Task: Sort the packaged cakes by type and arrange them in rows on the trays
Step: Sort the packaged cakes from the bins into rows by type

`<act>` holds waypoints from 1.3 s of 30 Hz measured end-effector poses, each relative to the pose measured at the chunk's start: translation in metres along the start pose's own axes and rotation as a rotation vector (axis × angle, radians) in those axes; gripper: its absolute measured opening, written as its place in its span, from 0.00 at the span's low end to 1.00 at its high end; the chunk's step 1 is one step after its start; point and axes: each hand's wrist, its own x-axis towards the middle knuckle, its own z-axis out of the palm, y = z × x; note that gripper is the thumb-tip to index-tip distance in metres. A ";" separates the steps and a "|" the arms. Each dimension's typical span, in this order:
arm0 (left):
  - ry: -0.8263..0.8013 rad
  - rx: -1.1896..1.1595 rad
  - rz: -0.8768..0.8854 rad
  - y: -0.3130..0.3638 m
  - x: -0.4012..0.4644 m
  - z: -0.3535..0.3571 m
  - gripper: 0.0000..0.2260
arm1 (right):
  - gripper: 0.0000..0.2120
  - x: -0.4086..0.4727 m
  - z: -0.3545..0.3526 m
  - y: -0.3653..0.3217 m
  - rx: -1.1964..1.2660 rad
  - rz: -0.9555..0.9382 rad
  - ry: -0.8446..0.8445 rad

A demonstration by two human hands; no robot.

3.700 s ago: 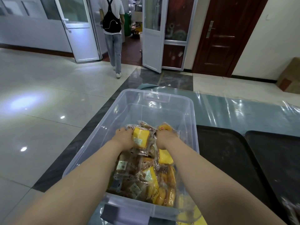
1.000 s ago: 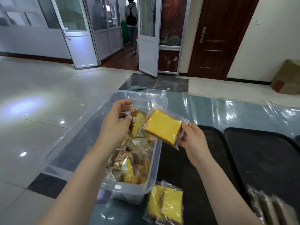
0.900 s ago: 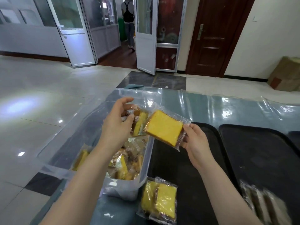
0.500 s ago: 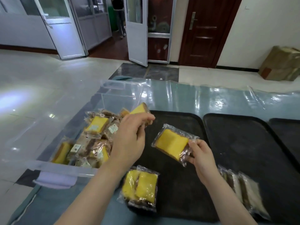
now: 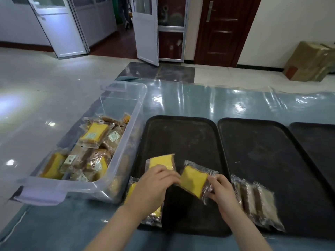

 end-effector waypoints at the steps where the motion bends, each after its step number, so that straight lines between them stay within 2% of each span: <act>1: -0.028 0.008 0.002 -0.002 -0.005 0.007 0.16 | 0.07 0.000 -0.002 0.002 -0.005 -0.002 0.007; 5: -0.163 0.048 0.039 -0.006 -0.026 0.029 0.13 | 0.07 -0.004 -0.006 0.008 -0.028 -0.031 0.023; 8: -0.298 0.031 0.031 -0.006 -0.044 0.048 0.18 | 0.08 -0.006 -0.007 0.012 -0.077 -0.062 0.032; 21: -0.635 0.039 0.018 -0.021 -0.081 0.081 0.23 | 0.09 -0.006 -0.003 0.031 -0.179 -0.114 0.008; 29: -0.569 -0.244 -0.176 -0.010 -0.081 0.089 0.20 | 0.11 -0.007 0.007 0.035 -0.317 -0.327 -0.008; 35: -0.531 -0.455 -0.374 -0.008 -0.075 0.085 0.18 | 0.09 -0.014 0.016 0.051 -0.644 -0.585 -0.160; 37: -0.426 -0.516 -0.423 -0.010 -0.073 0.079 0.19 | 0.08 -0.014 0.019 0.063 -0.738 -0.617 -0.215; 39: -0.226 -0.486 -0.470 -0.018 -0.076 0.077 0.20 | 0.09 -0.018 0.023 0.067 -0.809 -0.569 -0.237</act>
